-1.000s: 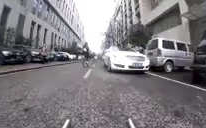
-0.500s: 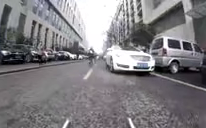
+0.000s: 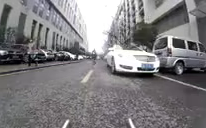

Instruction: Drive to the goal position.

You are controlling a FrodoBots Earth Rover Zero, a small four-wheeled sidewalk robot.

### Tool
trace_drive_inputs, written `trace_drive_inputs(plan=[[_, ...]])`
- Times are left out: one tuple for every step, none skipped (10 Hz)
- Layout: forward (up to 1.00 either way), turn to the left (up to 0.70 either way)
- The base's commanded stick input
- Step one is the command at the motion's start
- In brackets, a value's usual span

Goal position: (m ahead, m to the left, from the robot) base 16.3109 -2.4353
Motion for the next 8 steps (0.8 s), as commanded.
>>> trace_drive_inputs(plan=[[0.7,0.0],[0.7,0.0],[0.7,0.0],[0.7,0.0],[0.7,0.0],[0.7,0.0],[0.7,0.0],[0.7,0.0]])
